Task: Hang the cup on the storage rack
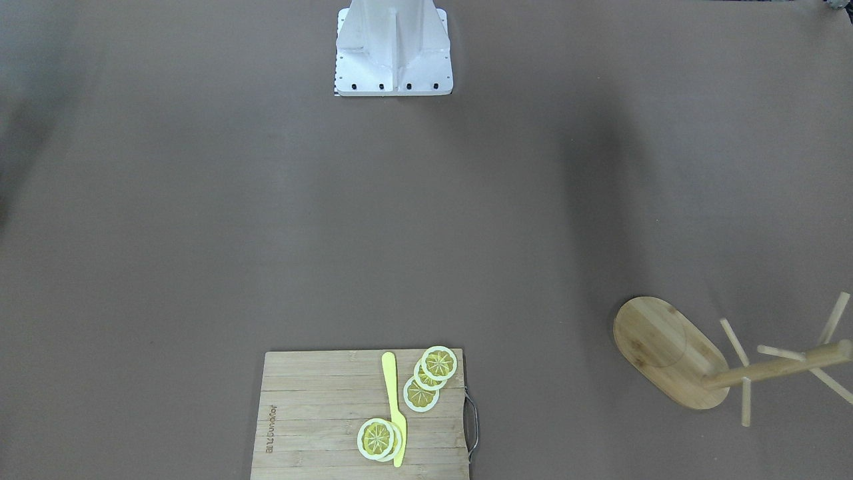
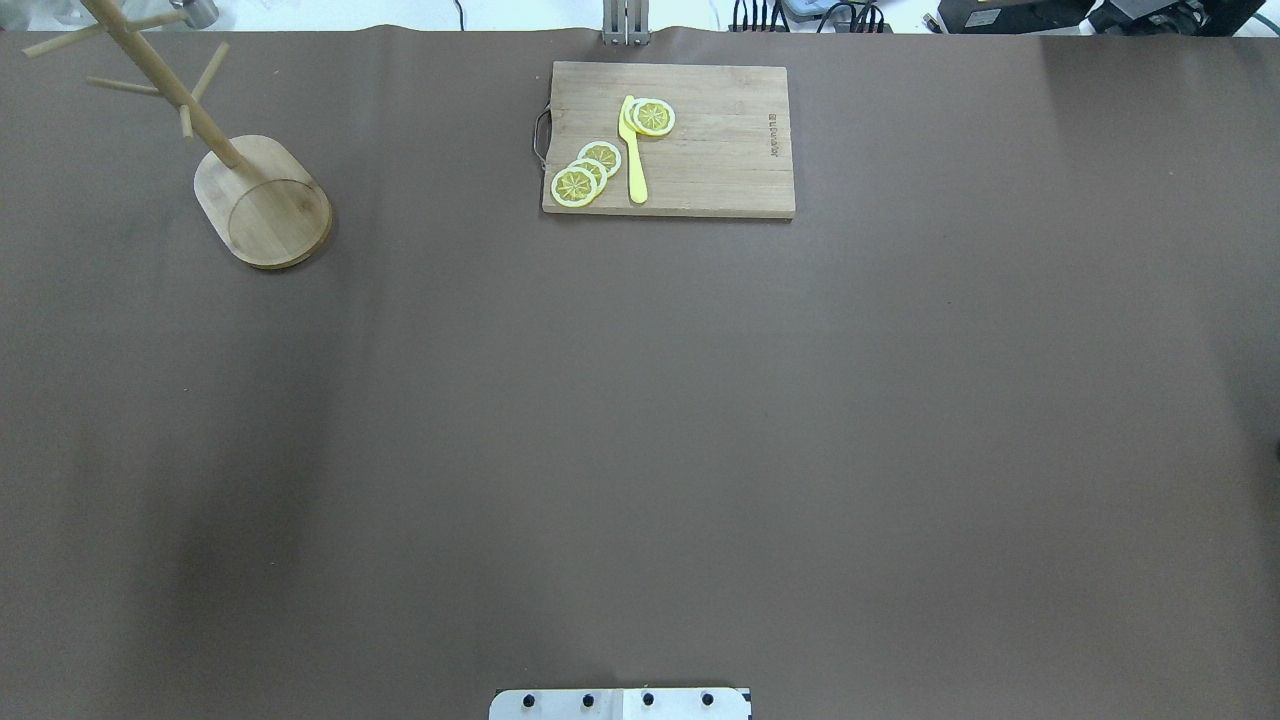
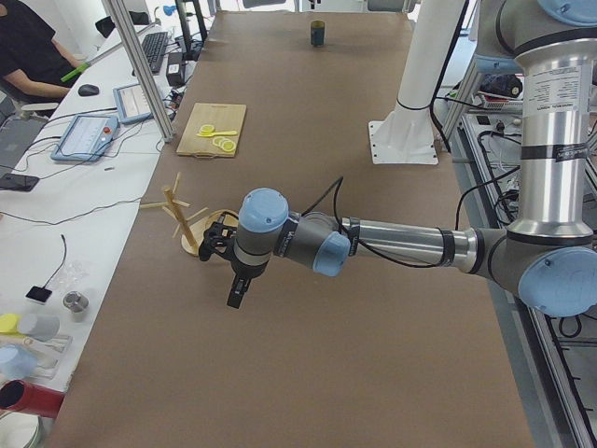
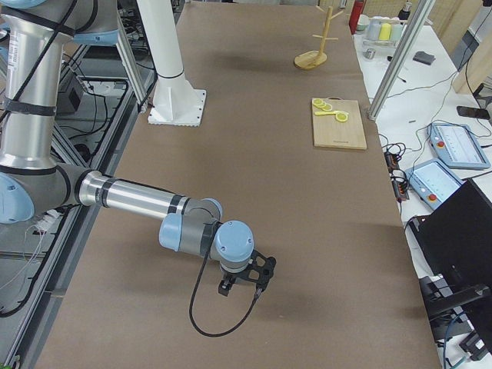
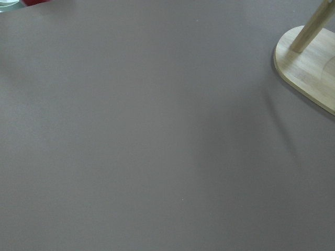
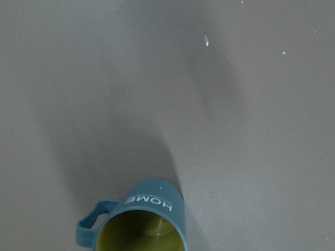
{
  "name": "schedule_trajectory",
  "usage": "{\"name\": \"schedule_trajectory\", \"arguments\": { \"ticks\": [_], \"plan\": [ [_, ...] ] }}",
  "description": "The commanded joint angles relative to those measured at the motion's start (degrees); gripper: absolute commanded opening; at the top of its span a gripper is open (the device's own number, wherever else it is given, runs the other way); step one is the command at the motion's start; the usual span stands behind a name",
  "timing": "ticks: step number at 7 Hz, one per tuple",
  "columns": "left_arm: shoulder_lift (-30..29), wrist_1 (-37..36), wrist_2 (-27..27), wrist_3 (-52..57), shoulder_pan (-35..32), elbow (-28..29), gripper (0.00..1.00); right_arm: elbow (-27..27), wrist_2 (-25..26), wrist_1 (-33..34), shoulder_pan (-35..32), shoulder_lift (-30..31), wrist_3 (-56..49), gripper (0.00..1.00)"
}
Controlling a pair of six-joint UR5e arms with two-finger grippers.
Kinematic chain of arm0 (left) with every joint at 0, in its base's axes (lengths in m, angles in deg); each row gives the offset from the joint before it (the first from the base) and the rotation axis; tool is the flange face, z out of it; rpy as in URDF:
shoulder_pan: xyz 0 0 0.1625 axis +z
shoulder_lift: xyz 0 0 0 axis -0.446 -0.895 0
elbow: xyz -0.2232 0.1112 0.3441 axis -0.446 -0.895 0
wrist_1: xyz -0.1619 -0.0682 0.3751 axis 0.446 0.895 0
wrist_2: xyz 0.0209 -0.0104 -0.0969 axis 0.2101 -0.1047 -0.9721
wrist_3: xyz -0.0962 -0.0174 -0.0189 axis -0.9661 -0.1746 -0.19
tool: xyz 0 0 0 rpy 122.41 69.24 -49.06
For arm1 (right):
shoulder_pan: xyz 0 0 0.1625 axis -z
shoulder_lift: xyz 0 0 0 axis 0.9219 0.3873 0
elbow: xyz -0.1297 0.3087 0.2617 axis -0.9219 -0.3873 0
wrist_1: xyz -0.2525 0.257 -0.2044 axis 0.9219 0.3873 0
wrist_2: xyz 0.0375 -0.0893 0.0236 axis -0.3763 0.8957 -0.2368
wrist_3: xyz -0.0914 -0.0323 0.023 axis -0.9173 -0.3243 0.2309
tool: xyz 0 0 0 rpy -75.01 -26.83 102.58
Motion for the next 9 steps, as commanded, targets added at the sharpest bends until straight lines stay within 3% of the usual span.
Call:
{"name": "schedule_trajectory", "arguments": {
  "ticks": [1, 9],
  "plan": [
    [0.16, 0.0, 0.08, 0.0, 0.0, 0.01, 0.99, -1.88, 0.02, -4.06, 0.1, 0.48, 2.15, 1.0],
    [-0.27, 0.0, 0.08, 0.0, 0.09, 0.27, 0.99, -4.59, -2.26, -6.78, 7.57, 0.92, 0.4, 1.0]
  ]
}}
